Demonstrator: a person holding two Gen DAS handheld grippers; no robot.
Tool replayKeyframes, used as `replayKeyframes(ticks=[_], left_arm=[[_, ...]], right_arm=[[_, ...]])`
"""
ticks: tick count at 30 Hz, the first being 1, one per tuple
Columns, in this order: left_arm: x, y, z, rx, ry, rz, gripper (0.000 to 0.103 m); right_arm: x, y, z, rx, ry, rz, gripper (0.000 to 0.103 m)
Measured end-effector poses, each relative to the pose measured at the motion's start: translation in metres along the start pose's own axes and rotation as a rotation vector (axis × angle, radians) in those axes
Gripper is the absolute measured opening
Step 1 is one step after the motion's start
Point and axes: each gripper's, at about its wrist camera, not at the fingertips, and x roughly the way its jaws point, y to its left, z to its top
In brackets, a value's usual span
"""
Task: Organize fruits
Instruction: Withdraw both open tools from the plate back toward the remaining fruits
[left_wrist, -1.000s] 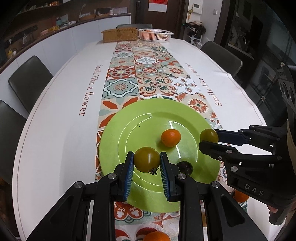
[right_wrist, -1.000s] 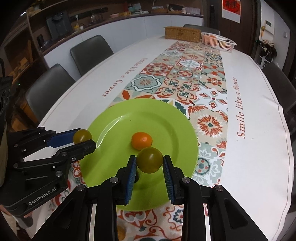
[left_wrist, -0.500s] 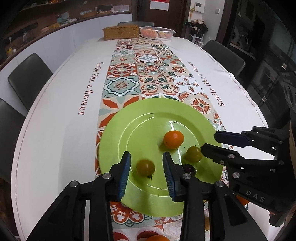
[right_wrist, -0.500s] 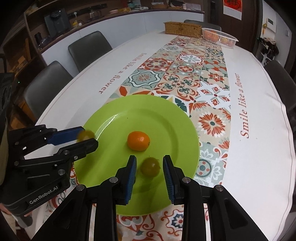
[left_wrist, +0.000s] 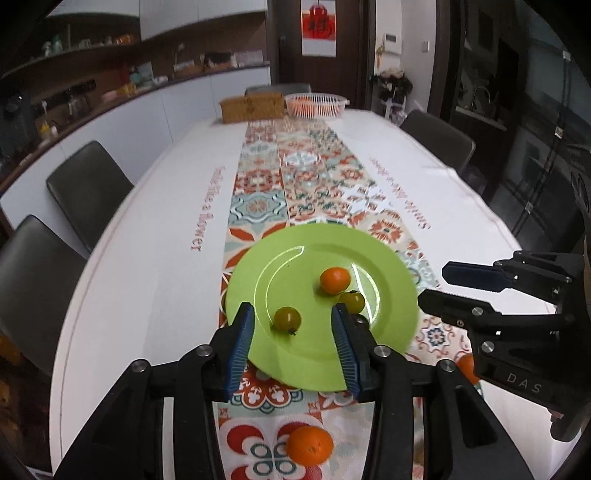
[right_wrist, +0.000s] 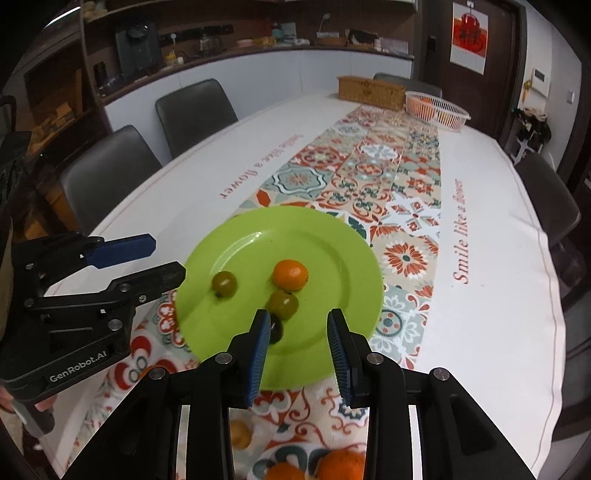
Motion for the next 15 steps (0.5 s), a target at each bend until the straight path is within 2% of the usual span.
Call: replayKeyframes(ticks=[3,12,15], left_arm=[[-0.019,-0.006,-0.004,0.000,-0.026,0.001,0.045],[-0.066,-0.020,-0.029,-0.013,-0.099,-0.007,0.051],[-0.083,-0.027,-0.039,-0.003,-0.121,0.007,0.056]], right_arm=[[-0.020,0.004,-0.007,-0.002,-0.036,0.003,0.040],[-0.070,0.017,-0.033,-0.023,-0.114,-0.008,0.041],[-0.083,0.020,-0.042,-0.027,-0.135,-0.015,0.048]])
